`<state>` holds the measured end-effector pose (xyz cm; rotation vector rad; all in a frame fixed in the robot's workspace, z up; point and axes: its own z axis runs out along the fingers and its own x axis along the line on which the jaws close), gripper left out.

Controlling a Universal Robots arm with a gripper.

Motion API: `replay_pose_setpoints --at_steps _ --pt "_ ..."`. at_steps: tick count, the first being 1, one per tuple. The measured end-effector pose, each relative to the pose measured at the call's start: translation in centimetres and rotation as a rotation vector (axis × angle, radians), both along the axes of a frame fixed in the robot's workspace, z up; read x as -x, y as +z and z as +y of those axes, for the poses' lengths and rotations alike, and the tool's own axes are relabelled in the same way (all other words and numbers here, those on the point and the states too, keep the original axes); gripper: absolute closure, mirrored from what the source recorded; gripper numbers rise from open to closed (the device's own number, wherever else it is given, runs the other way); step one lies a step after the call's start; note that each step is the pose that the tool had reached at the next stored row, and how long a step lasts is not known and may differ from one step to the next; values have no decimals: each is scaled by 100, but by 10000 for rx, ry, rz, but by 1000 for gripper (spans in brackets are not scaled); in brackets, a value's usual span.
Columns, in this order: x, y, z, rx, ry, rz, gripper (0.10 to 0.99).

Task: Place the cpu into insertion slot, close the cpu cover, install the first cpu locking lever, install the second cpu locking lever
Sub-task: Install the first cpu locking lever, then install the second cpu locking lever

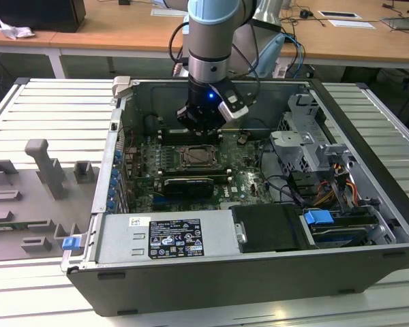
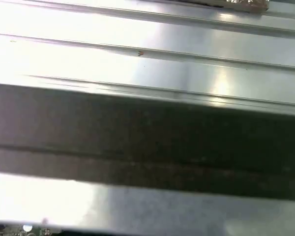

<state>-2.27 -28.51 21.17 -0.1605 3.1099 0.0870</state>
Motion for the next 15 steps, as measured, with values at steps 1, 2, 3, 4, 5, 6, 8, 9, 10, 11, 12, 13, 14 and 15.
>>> replay_pose_setpoints --at_steps 1,2,3,4,5,6,8,9,10,11,12,13,14,15 --pt "0 1 -6 3 2 2 980" --pt "0 1 -28 3 0 1 980" --pt "0 1 -41 2 0 1 980" --pt "-1 1 -59 2 1 1 980" --pt "-1 1 -63 2 0 1 980" --pt "-1 1 -66 2 0 1 980" --pt "-1 1 -77 2 0 1 980" --pt "-1 0 -80 1 0 0 980" --pt "-2 1 -85 2 0 1 980" --pt "-2 1 -89 2 0 1 980" --pt "-3 0 -90 2 0 1 980" --pt "-4 1 -92 2 0 1 980" --pt "-6 1 -94 2 0 1 980" --pt "-8 0 -108 3 0 2 980"
